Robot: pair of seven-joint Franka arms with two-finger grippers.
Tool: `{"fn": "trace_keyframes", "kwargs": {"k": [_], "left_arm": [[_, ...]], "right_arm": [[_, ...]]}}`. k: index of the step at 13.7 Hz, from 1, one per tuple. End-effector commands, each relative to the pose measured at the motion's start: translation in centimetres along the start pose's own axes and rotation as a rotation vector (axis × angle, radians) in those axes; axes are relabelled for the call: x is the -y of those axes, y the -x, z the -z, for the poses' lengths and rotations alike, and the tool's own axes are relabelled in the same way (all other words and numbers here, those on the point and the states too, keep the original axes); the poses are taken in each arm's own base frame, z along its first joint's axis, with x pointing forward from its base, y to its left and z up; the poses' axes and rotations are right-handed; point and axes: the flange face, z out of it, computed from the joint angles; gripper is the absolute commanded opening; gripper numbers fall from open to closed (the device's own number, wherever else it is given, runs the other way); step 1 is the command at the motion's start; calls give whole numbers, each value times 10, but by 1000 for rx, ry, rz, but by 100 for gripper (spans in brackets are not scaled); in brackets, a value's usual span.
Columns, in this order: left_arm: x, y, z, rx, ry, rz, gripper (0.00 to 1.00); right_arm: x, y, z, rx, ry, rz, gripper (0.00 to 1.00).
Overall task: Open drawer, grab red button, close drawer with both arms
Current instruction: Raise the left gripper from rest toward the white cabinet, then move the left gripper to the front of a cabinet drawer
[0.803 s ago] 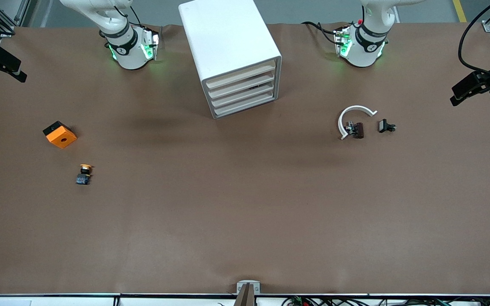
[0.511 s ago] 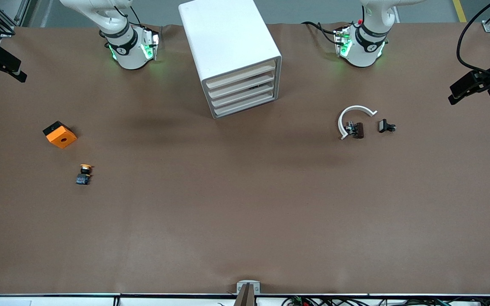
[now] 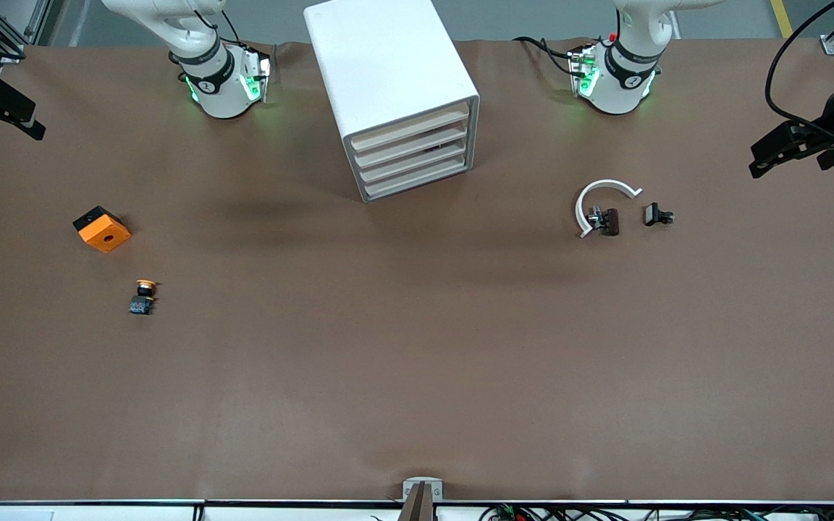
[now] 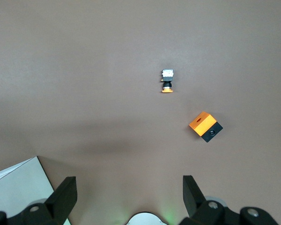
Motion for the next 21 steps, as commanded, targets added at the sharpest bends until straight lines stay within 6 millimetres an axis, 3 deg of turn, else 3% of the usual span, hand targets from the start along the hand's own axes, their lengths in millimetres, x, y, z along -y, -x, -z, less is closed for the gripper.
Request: {"fn": "trace_keyframes", "kwargs": {"k": [1,3,5,10,13,16,18,20,21], "left_arm": [[-2,-2,4,7,38,-49,100],[-7,-11,-6,20,70,-29,100],[-11,-22,-19,20,74,-36,100],[-66,-56,-80,63,80,-76,100],[-123,-68,-127,98,74,-2,100],[-157,-77,-178,155,61,90,100],[-186,-73,-207,202,32,196,100],[-228,-62,-232,241,-9,362,100],[-245,-56,-243,277,-12,469,100]], "right_arm": [[-2,-1,2,4,-1,-3,100],[4,-17,-19,50,10,9,100],[0,-19,-21,61,-1,4,100],[-2,-38,-42,102,8,2,100],[-1,-41,-43,102,6,16,100],[-2,-41,-43,102,7,30,100],[-9,-41,-43,103,5,27,100],[-9,-42,-46,110,5,28,100],[-9,-50,-58,131,6,29,100]]}}
